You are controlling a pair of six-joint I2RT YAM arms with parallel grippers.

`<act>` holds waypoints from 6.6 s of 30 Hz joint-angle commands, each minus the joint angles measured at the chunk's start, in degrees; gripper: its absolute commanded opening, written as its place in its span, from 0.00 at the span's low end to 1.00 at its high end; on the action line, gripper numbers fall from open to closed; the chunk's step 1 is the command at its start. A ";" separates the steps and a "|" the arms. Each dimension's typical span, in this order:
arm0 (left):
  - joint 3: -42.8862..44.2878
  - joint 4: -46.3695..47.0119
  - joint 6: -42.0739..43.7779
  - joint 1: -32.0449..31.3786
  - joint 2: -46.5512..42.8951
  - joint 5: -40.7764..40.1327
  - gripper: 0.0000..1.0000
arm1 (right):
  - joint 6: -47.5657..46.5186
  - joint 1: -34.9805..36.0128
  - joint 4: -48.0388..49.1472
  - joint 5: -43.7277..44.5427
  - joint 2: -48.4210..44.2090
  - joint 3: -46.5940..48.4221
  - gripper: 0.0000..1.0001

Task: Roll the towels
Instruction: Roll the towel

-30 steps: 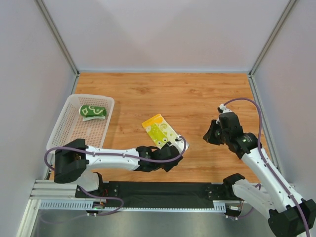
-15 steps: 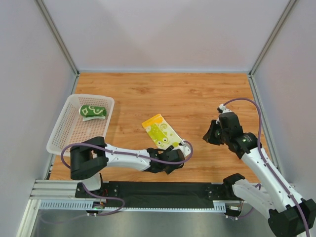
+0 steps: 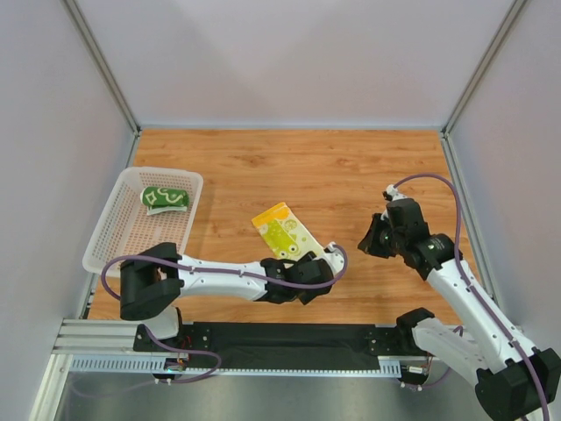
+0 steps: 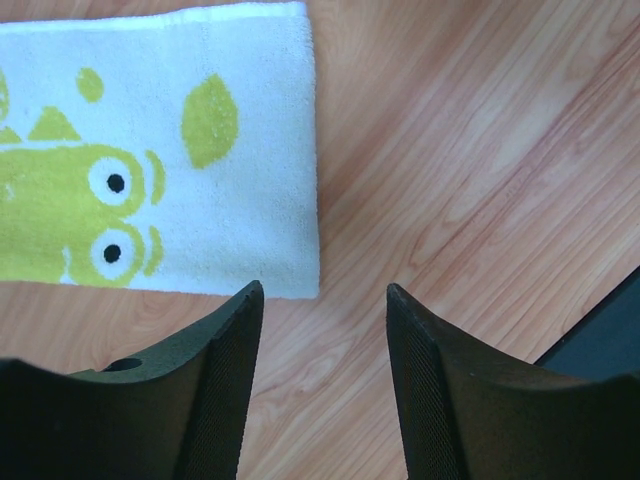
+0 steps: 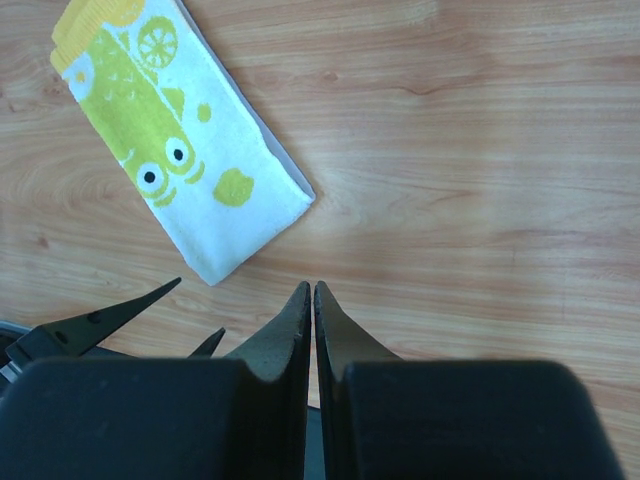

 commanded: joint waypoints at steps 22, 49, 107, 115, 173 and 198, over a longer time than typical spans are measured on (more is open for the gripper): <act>-7.24 9.92 -0.09 8.43 5.12 11.60 0.55 | -0.65 -0.49 -0.09 -1.37 -0.07 0.93 0.04; -9.96 9.22 -4.75 10.98 -2.86 14.60 0.08 | 10.69 -0.58 28.47 -19.92 21.63 -12.43 0.50; -0.12 -0.10 -1.50 2.81 1.70 3.96 0.54 | 11.66 -0.49 29.01 -25.11 24.63 -9.53 0.01; -1.44 1.38 -1.94 2.81 4.42 3.43 0.51 | 11.57 -0.49 28.21 -25.28 23.84 -9.18 0.01; -2.84 -1.43 -28.92 27.68 -0.15 51.24 0.00 | 1.99 -2.69 20.73 -28.25 10.04 -4.60 0.27; -10.76 9.48 -38.86 38.93 5.21 60.74 0.00 | 8.76 8.56 47.97 -32.75 21.02 -13.83 0.09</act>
